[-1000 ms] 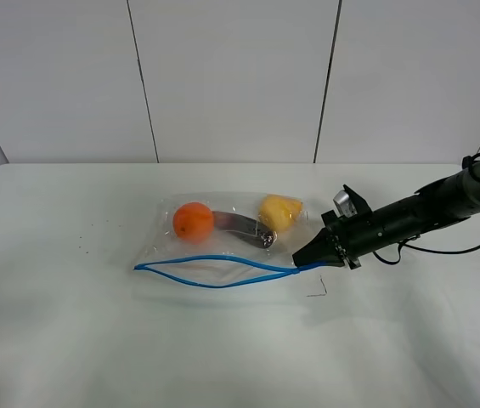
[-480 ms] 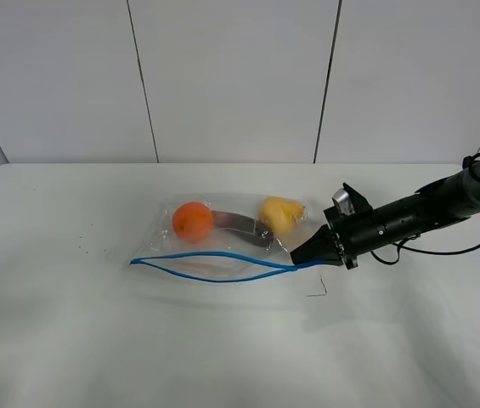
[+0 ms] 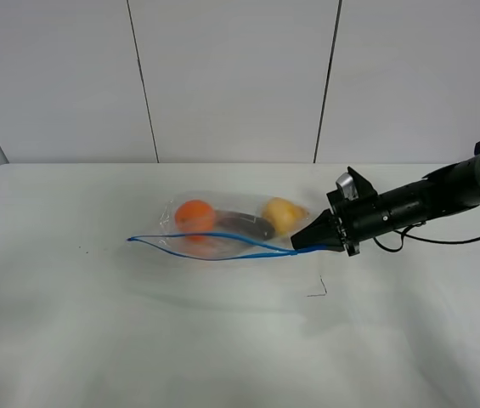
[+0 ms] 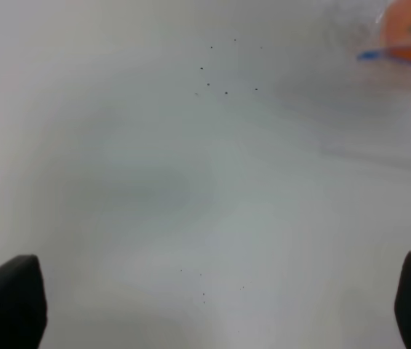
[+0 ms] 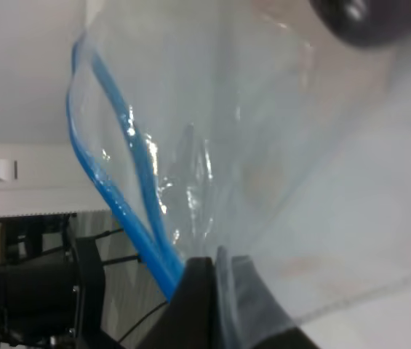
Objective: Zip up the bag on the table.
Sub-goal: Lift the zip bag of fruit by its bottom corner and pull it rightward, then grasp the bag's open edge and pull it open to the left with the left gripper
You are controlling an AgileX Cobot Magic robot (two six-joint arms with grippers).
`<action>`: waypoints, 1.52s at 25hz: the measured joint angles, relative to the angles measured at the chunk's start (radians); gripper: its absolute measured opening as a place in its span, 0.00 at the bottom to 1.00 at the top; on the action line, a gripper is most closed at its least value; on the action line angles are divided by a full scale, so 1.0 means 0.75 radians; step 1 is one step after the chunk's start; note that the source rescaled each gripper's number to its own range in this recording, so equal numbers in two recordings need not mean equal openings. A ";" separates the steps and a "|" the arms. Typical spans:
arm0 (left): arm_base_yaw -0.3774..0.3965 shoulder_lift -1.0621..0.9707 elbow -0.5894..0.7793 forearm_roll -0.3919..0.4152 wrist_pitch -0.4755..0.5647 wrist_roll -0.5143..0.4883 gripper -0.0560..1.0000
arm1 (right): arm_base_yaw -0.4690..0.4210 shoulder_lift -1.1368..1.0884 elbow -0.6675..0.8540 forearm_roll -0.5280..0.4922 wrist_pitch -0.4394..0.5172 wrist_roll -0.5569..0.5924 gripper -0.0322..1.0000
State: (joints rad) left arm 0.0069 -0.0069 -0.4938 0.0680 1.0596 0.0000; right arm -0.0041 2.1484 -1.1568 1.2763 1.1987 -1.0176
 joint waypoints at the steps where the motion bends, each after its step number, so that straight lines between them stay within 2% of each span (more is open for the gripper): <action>1: 0.000 0.000 0.000 0.000 0.000 0.000 1.00 | 0.000 -0.015 0.000 0.000 0.000 0.011 0.03; 13: 0.000 0.000 0.000 0.000 0.000 0.000 1.00 | 0.000 -0.144 -0.007 -0.006 0.001 0.083 0.03; 26: 0.000 0.008 -0.004 -0.004 0.002 0.021 1.00 | 0.000 -0.219 -0.007 -0.024 0.005 0.092 0.03; 31: 0.000 0.267 -0.100 -0.009 -0.003 0.135 1.00 | 0.000 -0.219 -0.007 -0.026 0.005 0.094 0.03; 34: -0.005 0.499 -0.233 -0.013 -0.076 0.240 1.00 | 0.000 -0.219 -0.007 -0.027 0.005 0.096 0.03; 38: -0.048 0.800 -0.470 -0.039 -0.173 0.292 1.00 | 0.000 -0.219 -0.007 -0.027 0.005 0.098 0.03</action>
State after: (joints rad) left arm -0.0294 0.5934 -0.8462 0.0388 0.9301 0.2187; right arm -0.0041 1.9840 -1.1621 1.2561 1.2025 -0.9441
